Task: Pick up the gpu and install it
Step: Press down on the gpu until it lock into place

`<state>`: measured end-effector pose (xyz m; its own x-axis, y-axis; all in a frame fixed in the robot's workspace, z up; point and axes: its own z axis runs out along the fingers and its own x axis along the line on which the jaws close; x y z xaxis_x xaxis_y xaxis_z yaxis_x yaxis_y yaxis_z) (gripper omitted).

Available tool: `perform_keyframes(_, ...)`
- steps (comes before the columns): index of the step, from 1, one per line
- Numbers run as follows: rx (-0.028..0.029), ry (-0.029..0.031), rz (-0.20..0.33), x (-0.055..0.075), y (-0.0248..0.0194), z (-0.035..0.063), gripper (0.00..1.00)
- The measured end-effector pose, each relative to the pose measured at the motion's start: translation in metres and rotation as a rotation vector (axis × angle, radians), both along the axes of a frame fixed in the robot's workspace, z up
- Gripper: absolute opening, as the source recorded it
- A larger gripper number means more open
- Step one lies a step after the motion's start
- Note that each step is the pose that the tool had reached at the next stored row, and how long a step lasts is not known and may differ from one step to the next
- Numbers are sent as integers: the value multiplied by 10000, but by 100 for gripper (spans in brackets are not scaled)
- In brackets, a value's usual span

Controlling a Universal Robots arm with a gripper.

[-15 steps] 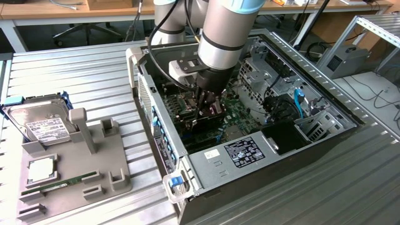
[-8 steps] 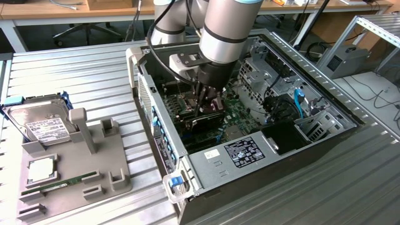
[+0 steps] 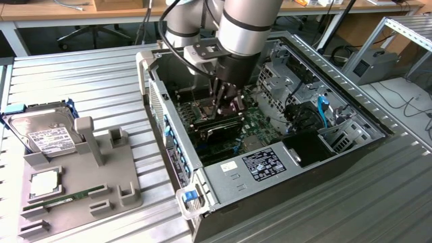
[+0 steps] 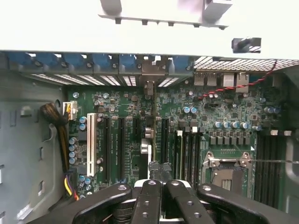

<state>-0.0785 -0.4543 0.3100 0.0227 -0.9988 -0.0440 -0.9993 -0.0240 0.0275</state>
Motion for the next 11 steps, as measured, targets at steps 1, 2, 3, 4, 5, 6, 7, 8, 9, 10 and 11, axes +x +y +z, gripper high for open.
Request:
perform_keyframes(1,-3,0,0,0,0,25,11)
perform_keyframes(2,-6,0,0,0,1,54,11)
perform_keyframes(3,-13,1,0,0,1,96,11)
perform_keyframes(4,-15,1,0,0,1,118,11)
perform_keyframes(5,-15,0,0,0,1,129,11)
perform_keyframes(6,-14,-1,0,0,1,129,11)
perform_keyframes(7,-14,0,0,0,1,129,11)
perform_keyframes(8,-15,0,0,0,1,129,11)
perform_keyframes(9,-15,0,0,2,1,129,11)
perform_keyframes(10,-17,1,0,10,1,130,11)
perform_keyframes(11,-16,0,0,21,1,130,11)
